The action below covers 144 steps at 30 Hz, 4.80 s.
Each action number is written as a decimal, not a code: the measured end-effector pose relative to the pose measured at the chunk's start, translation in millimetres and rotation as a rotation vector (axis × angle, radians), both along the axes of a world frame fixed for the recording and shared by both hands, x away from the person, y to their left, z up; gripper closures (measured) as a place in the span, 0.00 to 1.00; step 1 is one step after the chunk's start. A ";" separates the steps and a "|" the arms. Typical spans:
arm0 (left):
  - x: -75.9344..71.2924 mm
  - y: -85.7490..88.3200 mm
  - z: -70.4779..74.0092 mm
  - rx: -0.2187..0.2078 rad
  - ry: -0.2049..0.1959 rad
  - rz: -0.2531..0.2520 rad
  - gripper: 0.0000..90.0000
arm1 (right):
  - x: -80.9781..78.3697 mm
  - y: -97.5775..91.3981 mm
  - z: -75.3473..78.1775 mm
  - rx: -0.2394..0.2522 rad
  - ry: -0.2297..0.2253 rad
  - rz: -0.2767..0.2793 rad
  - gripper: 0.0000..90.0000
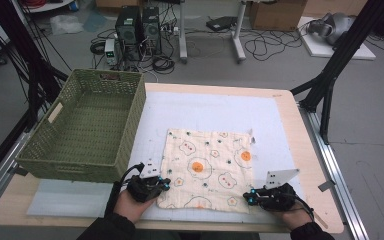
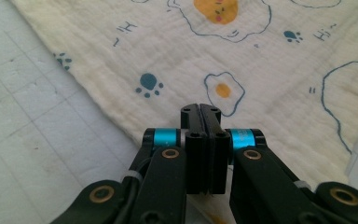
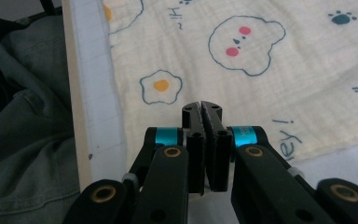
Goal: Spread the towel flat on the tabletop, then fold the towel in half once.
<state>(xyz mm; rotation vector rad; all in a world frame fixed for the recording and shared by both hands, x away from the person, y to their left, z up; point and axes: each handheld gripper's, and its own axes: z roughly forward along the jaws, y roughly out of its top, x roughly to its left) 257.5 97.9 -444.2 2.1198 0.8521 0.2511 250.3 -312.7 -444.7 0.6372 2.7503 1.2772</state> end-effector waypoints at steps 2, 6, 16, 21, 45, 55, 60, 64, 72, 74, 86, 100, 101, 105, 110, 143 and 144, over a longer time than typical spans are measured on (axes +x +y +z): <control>-1.2 0.5 2.0 -0.016 -0.012 -0.002 0.96 | 0.3 -0.4 3.6 0.034 -0.004 -0.016 0.89; 0.6 -0.5 6.5 -0.064 -0.045 -0.011 0.82 | 4.4 -3.2 10.5 0.089 -0.033 -0.079 0.72; 12.9 -0.8 12.6 -0.093 -0.093 -0.035 0.62 | 31.3 1.1 16.6 0.137 -0.054 -0.167 0.47; 16.0 1.1 10.8 -0.103 -0.086 -0.038 0.57 | 41.9 9.1 17.8 0.177 -0.040 -0.195 0.41; 18.6 6.0 6.9 -0.093 -0.076 -0.024 0.49 | 50.7 17.5 13.8 0.138 -0.085 -0.244 0.24; 18.4 4.8 6.1 -0.088 -0.073 -0.027 0.49 | 49.9 20.3 12.2 0.106 -0.087 -0.213 0.28; 18.8 4.6 5.8 -0.086 -0.075 -0.029 0.49 | 49.3 21.1 12.2 0.100 -0.083 -0.198 0.30; 19.9 6.1 5.7 -0.080 -0.076 -0.023 0.49 | 49.2 20.9 11.9 0.094 -0.078 -0.196 0.31; 22.5 5.6 6.0 -0.070 -0.074 -0.003 0.50 | 53.5 17.1 10.3 0.088 -0.085 -0.186 0.39; 26.4 5.8 7.1 -0.079 -0.070 0.015 0.52 | 57.6 12.3 9.3 0.088 -0.066 -0.184 0.42; 74.6 -9.7 23.0 -0.112 -0.065 0.128 0.66 | 102.7 -12.0 28.6 0.072 -0.037 -0.241 0.50; 125.7 -16.5 8.1 0.005 -0.002 0.309 0.72 | 150.9 -14.2 19.6 -0.034 -0.014 -0.357 0.58; 126.7 -16.5 6.5 0.012 0.004 0.312 0.72 | 151.8 -13.6 18.2 -0.033 -0.015 -0.357 0.59; 128.4 -18.5 2.0 0.055 0.000 0.321 0.78 | 153.9 -9.2 13.4 -0.055 -0.012 -0.348 0.64; 129.0 -17.7 1.3 0.035 0.008 0.317 0.94 | 153.1 -2.6 3.2 -0.087 -0.018 -0.337 0.83; 37.2 16.8 9.4 -0.106 0.014 0.176 0.79 | 48.5 -26.4 16.5 0.111 0.033 -0.174 0.83; 38.6 17.7 10.8 -0.118 0.016 0.182 0.75 | 48.1 -27.9 16.6 0.117 0.031 -0.186 0.80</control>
